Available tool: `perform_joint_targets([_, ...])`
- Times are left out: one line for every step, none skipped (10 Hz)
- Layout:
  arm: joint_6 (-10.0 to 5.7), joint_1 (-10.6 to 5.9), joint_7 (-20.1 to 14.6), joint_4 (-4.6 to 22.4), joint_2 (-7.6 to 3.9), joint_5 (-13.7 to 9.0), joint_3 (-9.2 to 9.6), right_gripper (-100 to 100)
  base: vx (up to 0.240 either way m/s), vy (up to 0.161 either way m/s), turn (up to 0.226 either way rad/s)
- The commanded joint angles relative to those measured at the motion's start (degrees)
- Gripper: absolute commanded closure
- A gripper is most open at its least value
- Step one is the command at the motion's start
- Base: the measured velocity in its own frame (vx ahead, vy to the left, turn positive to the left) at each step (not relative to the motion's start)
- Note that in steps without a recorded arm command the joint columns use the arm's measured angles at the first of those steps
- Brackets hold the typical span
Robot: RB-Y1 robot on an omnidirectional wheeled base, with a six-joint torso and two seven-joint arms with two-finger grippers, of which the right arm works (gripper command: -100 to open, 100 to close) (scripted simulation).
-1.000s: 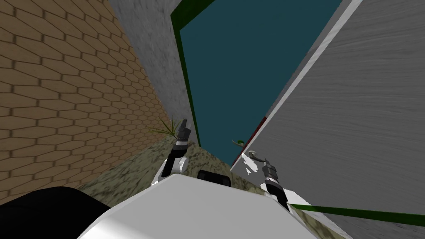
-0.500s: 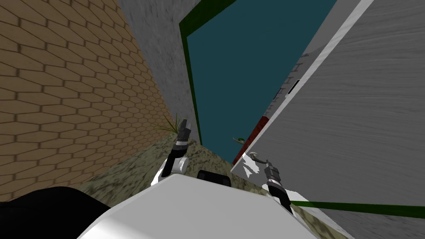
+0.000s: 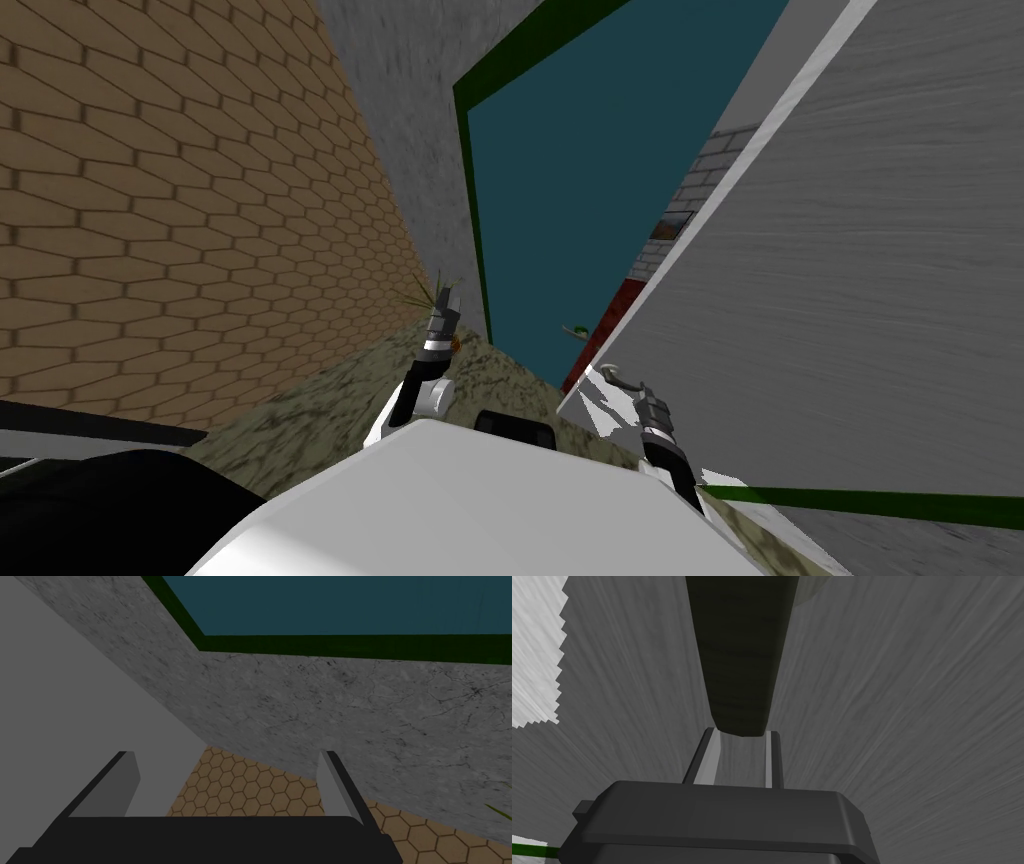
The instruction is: Pull the door open
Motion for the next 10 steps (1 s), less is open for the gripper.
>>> perform_joint_targets([0.17,-0.40,0.82,-0.12,0.10,-1.73,1.73,100,-0.111,-0.047,0.123])
perform_joint_targets([0.04,-0.89,1.30,0.13,0.11,-2.75,2.79,100,-0.115,-0.045,0.160])
perform_joint_targets([-0.08,-1.41,1.77,0.37,0.15,-3.74,3.87,100,-0.124,-0.062,0.148])
perform_joint_targets([-0.15,-1.67,2.01,0.49,0.17,-4.22,4.40,100,-0.095,-0.057,0.100])
perform_joint_targets([-0.27,-2.19,2.46,0.70,0.24,-5.13,5.45,100,-0.082,-0.048,0.104])
perform_joint_targets([-0.34,-2.45,2.68,0.81,0.28,-5.59,5.97,100,-0.078,-0.037,0.090])
perform_joint_targets([-0.46,-2.96,3.09,1.00,0.36,-6.42,6.96,100,-0.078,-0.038,0.112])
perform_joint_targets([-0.51,-3.21,3.30,1.10,0.41,-6.83,7.45,100,-0.063,-0.039,0.122])
perform_joint_targets([-0.62,-3.68,3.67,1.26,0.50,-7.57,8.35,100,-0.060,-0.046,0.090])
perform_joint_targets([-0.62,-3.68,3.67,1.26,0.50,-7.57,8.35,100,-0.047,-0.029,0.061])
